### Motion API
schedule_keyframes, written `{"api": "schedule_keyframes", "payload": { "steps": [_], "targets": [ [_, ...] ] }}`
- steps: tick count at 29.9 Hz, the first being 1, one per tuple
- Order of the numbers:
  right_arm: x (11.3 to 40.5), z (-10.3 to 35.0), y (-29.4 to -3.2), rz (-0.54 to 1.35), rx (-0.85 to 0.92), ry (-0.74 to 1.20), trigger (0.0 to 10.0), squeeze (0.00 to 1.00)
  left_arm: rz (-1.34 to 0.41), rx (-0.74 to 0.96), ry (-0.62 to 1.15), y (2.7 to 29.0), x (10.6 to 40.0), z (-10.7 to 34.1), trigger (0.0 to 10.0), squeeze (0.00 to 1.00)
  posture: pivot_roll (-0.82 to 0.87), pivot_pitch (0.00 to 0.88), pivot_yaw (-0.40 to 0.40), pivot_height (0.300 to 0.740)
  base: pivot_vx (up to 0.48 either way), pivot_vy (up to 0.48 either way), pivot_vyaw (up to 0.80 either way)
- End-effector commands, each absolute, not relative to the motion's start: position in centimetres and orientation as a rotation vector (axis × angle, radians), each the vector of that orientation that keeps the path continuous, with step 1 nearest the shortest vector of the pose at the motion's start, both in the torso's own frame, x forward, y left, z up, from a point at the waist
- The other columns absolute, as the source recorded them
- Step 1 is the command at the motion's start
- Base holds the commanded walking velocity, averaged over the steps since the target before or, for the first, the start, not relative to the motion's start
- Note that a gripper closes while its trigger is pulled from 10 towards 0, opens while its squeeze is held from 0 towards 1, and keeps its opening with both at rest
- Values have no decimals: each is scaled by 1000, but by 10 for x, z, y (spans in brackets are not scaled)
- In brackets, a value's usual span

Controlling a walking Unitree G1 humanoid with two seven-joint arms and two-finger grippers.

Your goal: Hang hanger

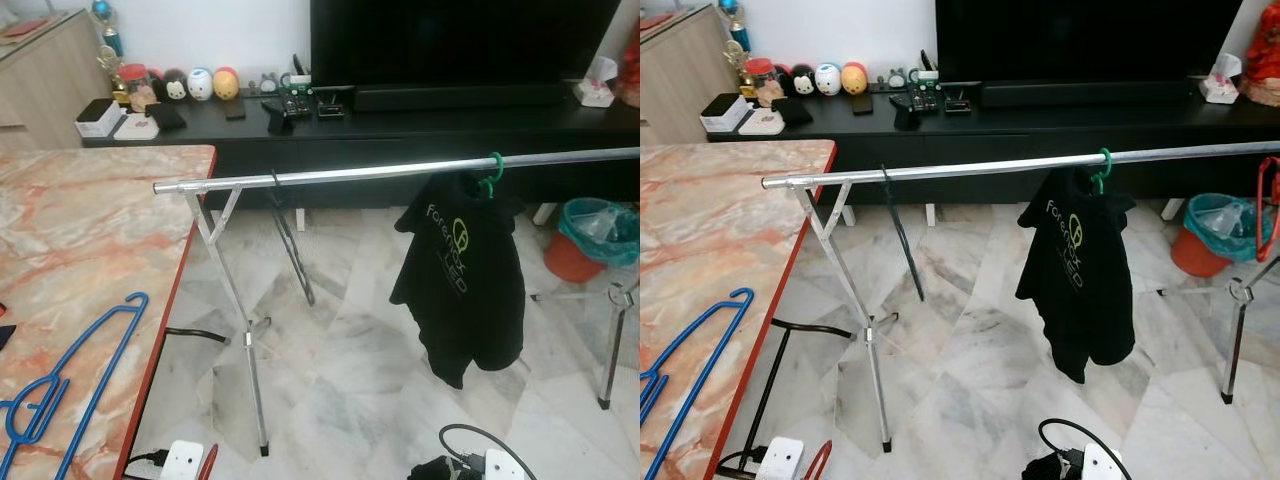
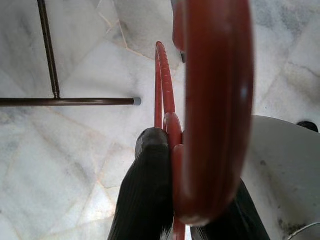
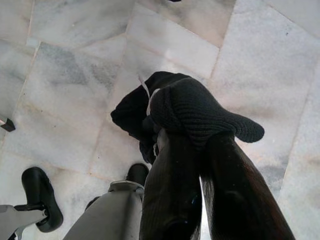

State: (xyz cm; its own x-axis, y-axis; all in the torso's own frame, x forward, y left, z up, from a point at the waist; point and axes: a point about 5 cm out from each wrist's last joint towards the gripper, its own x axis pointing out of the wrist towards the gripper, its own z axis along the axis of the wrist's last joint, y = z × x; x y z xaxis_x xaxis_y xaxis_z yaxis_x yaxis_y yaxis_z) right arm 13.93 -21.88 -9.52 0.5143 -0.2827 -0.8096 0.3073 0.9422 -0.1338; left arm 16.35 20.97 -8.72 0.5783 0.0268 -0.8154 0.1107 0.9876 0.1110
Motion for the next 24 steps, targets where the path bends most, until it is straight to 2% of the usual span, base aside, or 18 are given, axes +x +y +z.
{"api": "schedule_keyframes", "payload": {
  "steps": [1,10,15,24],
  "targets": [
    [139,-94,-222,-372,32,955,10000,0,-55,168,979,212,156,-90,10000,0,13,3,14,740,-255,0,0],
    [140,-94,-222,-355,10,954,10000,0,-52,168,985,212,154,-91,10000,0,13,4,12,740,-281,0,0],
    [140,-94,-222,-354,9,950,10000,0,-54,170,989,213,152,-91,10000,0,14,3,12,740,-282,0,578],
    [140,-94,-222,-366,23,945,10000,0,-64,171,986,209,154,-91,10000,0,12,0,15,740,-283,0,0]
  ]
}}
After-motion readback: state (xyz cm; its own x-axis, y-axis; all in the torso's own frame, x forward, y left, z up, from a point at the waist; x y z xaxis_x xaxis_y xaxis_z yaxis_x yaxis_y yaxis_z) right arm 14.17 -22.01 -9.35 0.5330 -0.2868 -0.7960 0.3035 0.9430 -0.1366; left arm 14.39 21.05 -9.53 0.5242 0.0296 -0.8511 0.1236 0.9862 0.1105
